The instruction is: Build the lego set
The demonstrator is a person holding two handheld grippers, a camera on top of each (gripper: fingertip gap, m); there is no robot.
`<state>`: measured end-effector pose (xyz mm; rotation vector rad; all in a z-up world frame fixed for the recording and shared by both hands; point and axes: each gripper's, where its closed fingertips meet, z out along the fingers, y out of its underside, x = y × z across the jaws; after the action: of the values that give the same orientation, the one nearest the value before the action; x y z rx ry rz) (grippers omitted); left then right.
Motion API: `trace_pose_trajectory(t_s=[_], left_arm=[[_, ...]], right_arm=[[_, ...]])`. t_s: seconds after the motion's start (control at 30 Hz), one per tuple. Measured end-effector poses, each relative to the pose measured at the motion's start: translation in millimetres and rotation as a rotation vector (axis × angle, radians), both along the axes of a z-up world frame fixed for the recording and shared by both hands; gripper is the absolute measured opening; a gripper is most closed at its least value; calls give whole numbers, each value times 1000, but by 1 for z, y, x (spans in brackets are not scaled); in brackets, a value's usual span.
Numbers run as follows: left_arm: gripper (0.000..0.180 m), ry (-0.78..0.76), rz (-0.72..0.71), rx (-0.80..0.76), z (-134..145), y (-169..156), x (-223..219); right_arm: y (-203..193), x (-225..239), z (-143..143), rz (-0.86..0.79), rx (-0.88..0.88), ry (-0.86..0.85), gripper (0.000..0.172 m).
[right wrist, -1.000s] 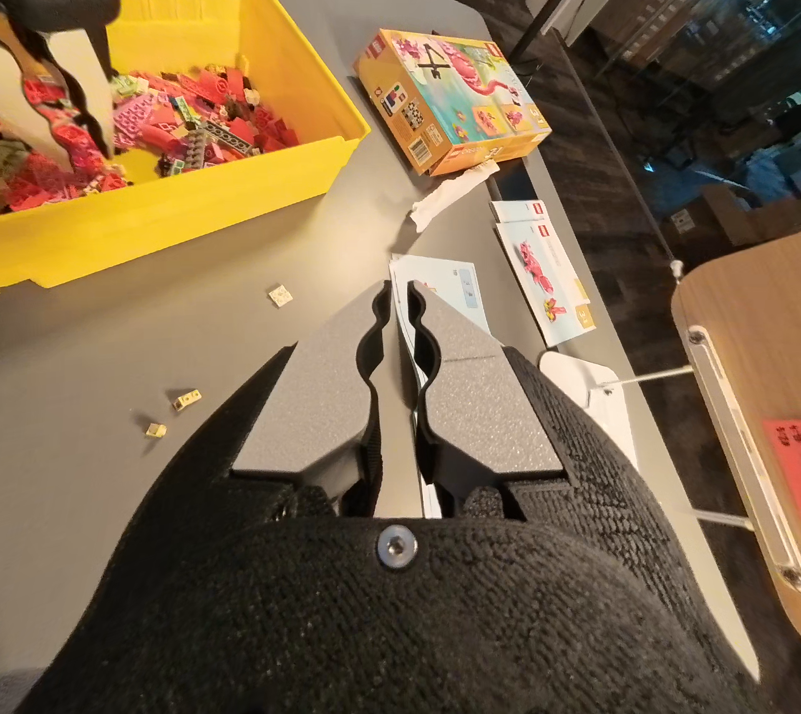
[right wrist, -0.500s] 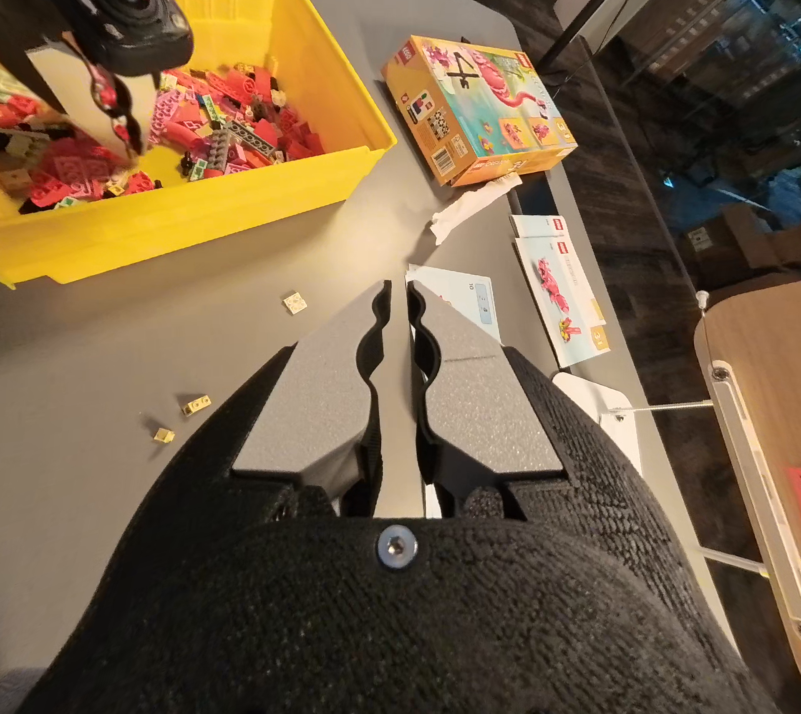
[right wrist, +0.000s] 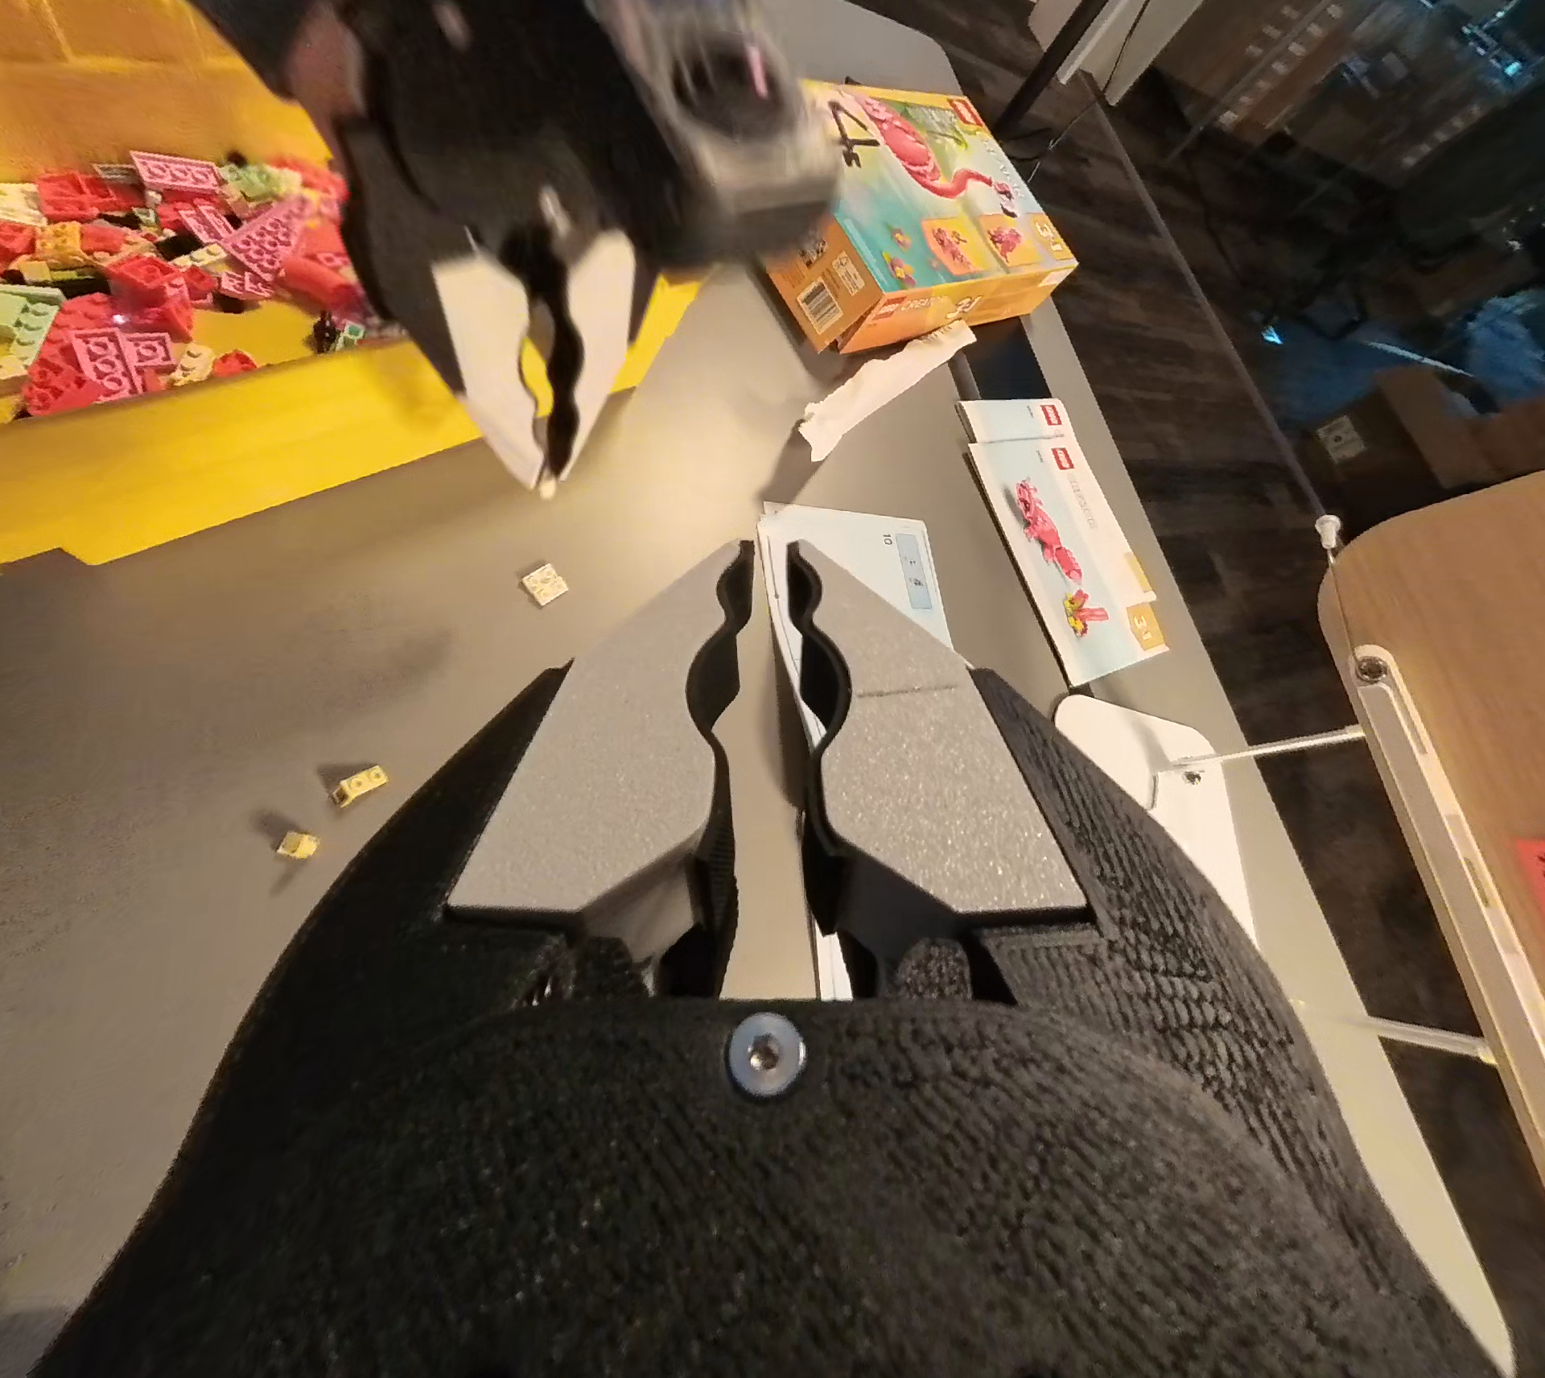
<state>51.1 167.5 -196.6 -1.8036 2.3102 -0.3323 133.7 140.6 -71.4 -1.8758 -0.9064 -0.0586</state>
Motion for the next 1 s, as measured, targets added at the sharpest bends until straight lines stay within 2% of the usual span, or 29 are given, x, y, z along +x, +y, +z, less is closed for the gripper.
trace_pose_trajectory(t_s=[0.1, 0.3, 0.37, 0.47, 0.53, 0.63, 0.7, 0.77, 0.83, 0.93, 1.0], left_arm=[[6, 157, 10, -95, -27, -6, 13], [7, 320, 16, 9, -60, 15, 18], [18, 336, 30, -1, -64, 15, 19], [43, 280, 50, -32, -60, 11, 23], [43, 188, 66, 13, -44, 17, 22], [40, -17, 147, 86, 0, 26, 3], [37, -145, 232, 89, 27, 27, -24], [37, -214, 297, 75, 40, 22, -56], [36, -223, 333, 28, 33, 11, -81], [29, -124, 321, 5, -2, -6, -107], [13, -101, 270, 23, -22, -14, -113]], right_arm=[[1, -1, -1, 4, -3, -2, 6], [0, -1, 0, 8, 2, -1, 6], [-1, -1, 0, 6, 3, -3, 6], [-1, 0, 1, 4, 6, -6, 6], [-2, 0, 1, 2, 5, -7, 6], [-1, 2, 0, -2, 2, -7, 6], [1, 1, -1, -4, 0, -8, 6], [2, 0, -2, -5, -3, -15, 6], [2, -2, -2, -2, -4, -24, 6], [3, -5, -3, -2, -6, -40, 6], [4, -6, -4, -4, -8, -51, 6]])
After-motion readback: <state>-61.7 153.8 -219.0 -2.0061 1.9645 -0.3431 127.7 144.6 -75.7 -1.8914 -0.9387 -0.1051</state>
